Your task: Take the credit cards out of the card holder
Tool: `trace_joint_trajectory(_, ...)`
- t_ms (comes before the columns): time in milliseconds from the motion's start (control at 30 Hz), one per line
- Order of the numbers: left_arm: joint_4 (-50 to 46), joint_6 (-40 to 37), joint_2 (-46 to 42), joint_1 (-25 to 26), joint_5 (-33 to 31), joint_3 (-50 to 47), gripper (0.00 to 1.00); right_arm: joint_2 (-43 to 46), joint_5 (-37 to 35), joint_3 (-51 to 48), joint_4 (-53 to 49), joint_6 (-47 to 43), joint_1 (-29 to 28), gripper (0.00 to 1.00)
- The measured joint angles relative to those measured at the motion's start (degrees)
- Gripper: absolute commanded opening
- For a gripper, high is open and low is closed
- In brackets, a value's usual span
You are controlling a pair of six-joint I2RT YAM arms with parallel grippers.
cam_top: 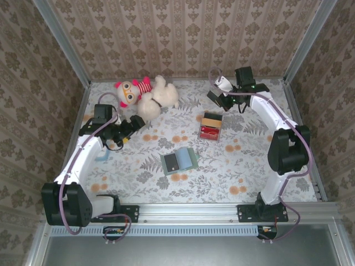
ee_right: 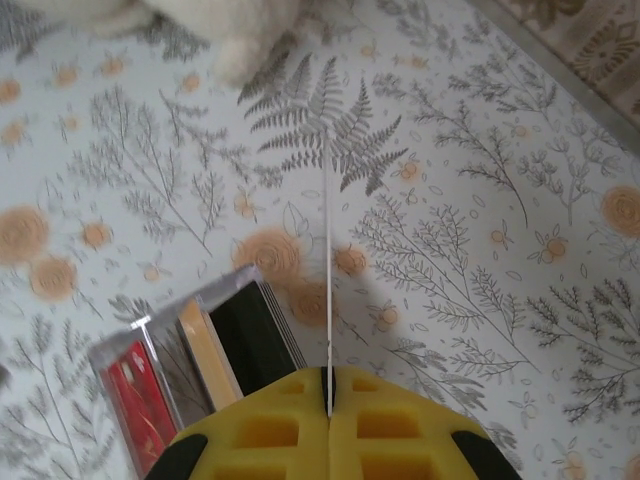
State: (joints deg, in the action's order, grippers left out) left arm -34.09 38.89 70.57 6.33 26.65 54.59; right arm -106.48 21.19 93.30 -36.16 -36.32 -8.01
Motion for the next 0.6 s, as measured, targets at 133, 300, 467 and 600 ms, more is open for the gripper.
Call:
trace_joint_trajectory(133, -0.2, 0.0, 0.7, -0.1, -0.5, 0.0, 1.0, -3.5, 0.0, 3.1, -5.4, -8.4, -0.1, 0.0)
trace_joint_trajectory(300, -0.2, 0.0, 1.7, -0.1, -0.6, 0.0, 1.0, -6.2, -0.1, 4.1, -9.1, -15.1, -0.5, 0.0)
trace_joint_trajectory(467, 0.1, 0.0, 2.9, -0.1, -0.4, 0.0, 1.0, -7.4, -1.2, 4.2, -9.5, -18.6, -0.7, 0.0)
trace_joint_trajectory(600, 0.7, 0.0, 3.0, -0.1, 0.0, -0.7, 1.0, -8.9, -1.6, 5.0, -9.6, -19.9, -0.9, 0.01)
